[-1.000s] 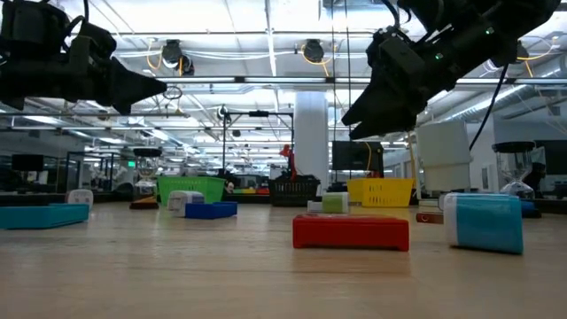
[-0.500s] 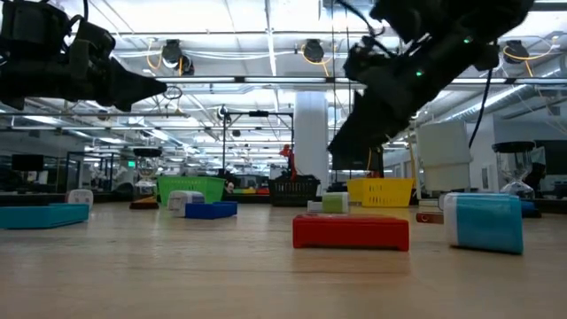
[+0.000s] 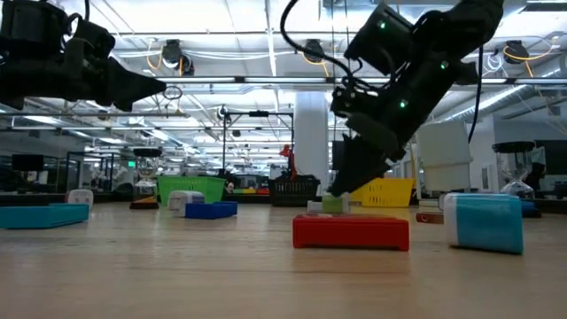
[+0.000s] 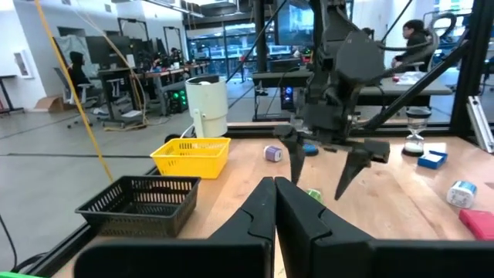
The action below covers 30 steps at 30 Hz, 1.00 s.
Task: Pick & Place Office items
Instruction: Put the green charger adapter into the yellow bin
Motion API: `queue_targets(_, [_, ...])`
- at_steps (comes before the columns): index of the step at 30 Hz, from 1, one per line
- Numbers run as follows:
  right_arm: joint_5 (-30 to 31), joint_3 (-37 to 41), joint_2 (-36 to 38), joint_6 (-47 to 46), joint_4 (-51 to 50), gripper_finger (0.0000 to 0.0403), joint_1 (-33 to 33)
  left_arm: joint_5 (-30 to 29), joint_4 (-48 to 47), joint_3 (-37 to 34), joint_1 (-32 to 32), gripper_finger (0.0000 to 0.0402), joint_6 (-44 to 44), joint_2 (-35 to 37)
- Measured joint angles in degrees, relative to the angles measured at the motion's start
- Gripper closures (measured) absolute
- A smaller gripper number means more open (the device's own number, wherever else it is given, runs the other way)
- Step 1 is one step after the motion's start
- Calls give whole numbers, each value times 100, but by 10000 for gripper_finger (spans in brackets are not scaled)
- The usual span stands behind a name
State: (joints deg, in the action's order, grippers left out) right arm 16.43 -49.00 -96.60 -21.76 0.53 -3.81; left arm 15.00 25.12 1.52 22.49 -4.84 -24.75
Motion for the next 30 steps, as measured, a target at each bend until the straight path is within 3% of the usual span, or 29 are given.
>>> queue_targets(8, [-5,5,-202,-69,157,133,1,-11,22,0,-133,375,4,0])
queue_targets(17, [15,5,-202,-114,146,228,1,-7,1,0,-154,397,-169,0])
queue_targets(22, [1,5,-200,-65,150,269,1,-2,-4,0,-154,389,-70,0])
queue_targets(26, [-2,5,-200,-13,153,277,1,-2,-4,0,-154,373,9,0])
queue_targets(30, [-28,7,-95,-8,55,259,-15,0,-6,0,-156,370,98,0])
